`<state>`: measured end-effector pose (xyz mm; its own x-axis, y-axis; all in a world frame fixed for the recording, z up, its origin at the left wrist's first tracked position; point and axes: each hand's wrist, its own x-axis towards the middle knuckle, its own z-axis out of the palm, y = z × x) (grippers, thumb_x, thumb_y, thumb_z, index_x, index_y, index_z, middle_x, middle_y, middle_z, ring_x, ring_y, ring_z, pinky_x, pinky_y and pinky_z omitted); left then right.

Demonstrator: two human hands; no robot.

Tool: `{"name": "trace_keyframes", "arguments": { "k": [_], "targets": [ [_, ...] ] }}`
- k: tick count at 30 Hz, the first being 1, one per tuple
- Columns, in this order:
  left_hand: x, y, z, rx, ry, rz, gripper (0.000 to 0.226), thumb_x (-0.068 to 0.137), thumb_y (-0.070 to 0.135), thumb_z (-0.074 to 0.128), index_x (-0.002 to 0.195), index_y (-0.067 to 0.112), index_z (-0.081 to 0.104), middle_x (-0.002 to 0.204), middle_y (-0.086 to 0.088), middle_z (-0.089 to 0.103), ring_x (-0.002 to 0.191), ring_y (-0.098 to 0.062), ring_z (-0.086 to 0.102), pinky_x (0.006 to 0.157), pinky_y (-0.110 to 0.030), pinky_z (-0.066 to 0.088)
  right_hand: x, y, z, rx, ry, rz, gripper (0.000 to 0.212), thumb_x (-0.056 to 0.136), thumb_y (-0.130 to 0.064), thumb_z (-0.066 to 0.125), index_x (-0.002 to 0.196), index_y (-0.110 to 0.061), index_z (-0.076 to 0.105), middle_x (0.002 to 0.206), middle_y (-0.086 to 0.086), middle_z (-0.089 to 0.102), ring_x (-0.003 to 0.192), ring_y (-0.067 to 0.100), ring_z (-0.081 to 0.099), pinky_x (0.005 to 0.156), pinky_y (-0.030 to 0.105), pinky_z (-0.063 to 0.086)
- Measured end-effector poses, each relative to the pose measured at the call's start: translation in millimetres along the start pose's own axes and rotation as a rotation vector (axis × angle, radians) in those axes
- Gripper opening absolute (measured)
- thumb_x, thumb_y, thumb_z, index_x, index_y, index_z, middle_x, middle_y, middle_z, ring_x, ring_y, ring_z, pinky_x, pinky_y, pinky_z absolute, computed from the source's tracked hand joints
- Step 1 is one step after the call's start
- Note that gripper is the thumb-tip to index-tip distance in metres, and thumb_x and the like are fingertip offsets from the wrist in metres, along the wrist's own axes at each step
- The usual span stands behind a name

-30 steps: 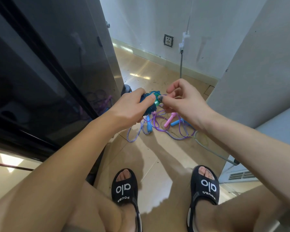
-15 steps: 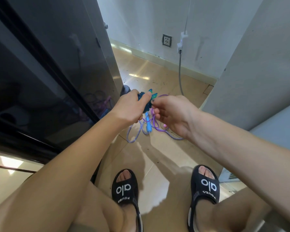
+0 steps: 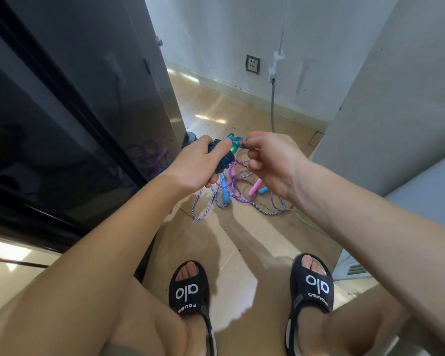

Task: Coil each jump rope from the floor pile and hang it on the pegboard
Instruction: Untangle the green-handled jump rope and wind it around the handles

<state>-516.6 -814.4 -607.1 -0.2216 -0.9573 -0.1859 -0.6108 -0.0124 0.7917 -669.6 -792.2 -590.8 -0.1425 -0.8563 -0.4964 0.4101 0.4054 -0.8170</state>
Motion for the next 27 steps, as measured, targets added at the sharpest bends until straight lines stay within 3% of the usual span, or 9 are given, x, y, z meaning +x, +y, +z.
{"name": "trace_keyframes", "arguments": {
  "k": [4, 6, 10, 14, 17, 20, 24, 27],
  "targets": [
    [0.2, -1.6, -4.1, -0.009, 0.011, -0.001, 0.051, 0.102, 0.053, 0.044, 0.112, 0.005, 0.054, 0.101, -0.022, 0.070, 0.049, -0.012, 0.052, 0.048, -0.023, 0.046, -4.0, -8.4, -4.7, 0.115, -0.256, 0.182, 0.014, 0.097, -0.004, 0.044, 0.084, -0.008, 0.048, 0.075, 0.003, 0.043, 0.052, 0.009, 0.019, 0.042, 0.018, 0.015],
    [0.5, -3.4, -5.1, 0.003, 0.008, -0.001, 0.051, 0.101, 0.055, 0.046, 0.110, 0.007, 0.056, 0.099, -0.019, 0.070, 0.052, -0.013, 0.054, 0.053, -0.027, 0.047, -0.5, -9.1, -6.9, 0.034, -0.284, 0.179, 0.014, 0.096, -0.008, 0.047, 0.082, -0.010, 0.047, 0.072, 0.001, 0.041, 0.052, 0.010, 0.016, 0.042, 0.020, 0.014],
    [3.8, -5.3, -12.4, 0.030, 0.037, -0.016, 0.052, 0.098, 0.059, 0.048, 0.109, 0.010, 0.060, 0.099, -0.015, 0.070, 0.058, -0.016, 0.058, 0.060, -0.032, 0.049, 2.9, -6.2, -3.5, -0.434, -0.167, -0.084, 0.010, 0.086, -0.012, 0.060, 0.081, -0.016, 0.053, 0.065, -0.002, 0.040, 0.046, 0.013, 0.025, 0.046, 0.023, 0.022],
    [2.5, -4.2, -10.0, -0.044, -0.024, -0.051, 0.050, 0.099, 0.056, 0.050, 0.107, 0.008, 0.062, 0.092, -0.018, 0.072, 0.053, -0.017, 0.053, 0.053, -0.027, 0.046, 0.3, -3.6, -0.2, -0.622, -0.120, -0.323, 0.011, 0.083, -0.008, 0.064, 0.092, -0.015, 0.060, 0.070, 0.001, 0.050, 0.054, 0.016, 0.041, 0.050, 0.026, 0.034],
    [-1.2, 1.6, -7.0, -0.212, -0.130, -0.110, 0.047, 0.101, 0.052, 0.049, 0.115, 0.008, 0.061, 0.081, -0.010, 0.067, 0.054, -0.019, 0.049, 0.055, -0.029, 0.044, 5.7, -12.2, -2.6, -0.450, -0.048, -0.344, 0.013, 0.085, -0.005, 0.064, 0.094, -0.012, 0.058, 0.064, 0.001, 0.061, 0.059, 0.014, 0.051, 0.058, 0.026, 0.040],
    [-4.1, 6.0, -7.6, -0.302, -0.207, -0.096, 0.045, 0.102, 0.052, 0.048, 0.123, 0.014, 0.056, 0.088, -0.007, 0.066, 0.052, -0.016, 0.049, 0.054, -0.027, 0.044, 10.9, -19.5, -5.7, -0.260, -0.047, -0.281, 0.009, 0.089, -0.006, 0.059, 0.093, -0.013, 0.056, 0.058, -0.003, 0.064, 0.067, 0.016, 0.058, 0.069, 0.029, 0.044],
    [-7.3, 8.8, -7.7, -0.123, -0.123, 0.067, 0.028, 0.104, 0.044, 0.048, 0.132, 0.041, 0.051, 0.106, -0.002, 0.065, 0.052, -0.016, 0.053, 0.054, -0.027, 0.050, 10.3, -21.1, -3.8, -0.155, -0.051, -0.243, 0.009, 0.094, -0.007, 0.053, 0.089, -0.014, 0.054, 0.058, -0.005, 0.063, 0.061, 0.015, 0.058, 0.065, 0.027, 0.042],
    [-4.4, 11.7, -3.8, -0.090, -0.060, 0.103, 0.020, 0.106, 0.037, 0.045, 0.119, 0.033, 0.059, 0.098, 0.000, 0.064, 0.050, -0.017, 0.058, 0.049, -0.026, 0.051, 10.0, -20.4, 0.1, -0.106, -0.025, -0.275, 0.012, 0.093, -0.004, 0.053, 0.098, -0.014, 0.048, 0.057, -0.004, 0.062, 0.057, 0.013, 0.059, 0.066, 0.027, 0.043]
  ]
}}
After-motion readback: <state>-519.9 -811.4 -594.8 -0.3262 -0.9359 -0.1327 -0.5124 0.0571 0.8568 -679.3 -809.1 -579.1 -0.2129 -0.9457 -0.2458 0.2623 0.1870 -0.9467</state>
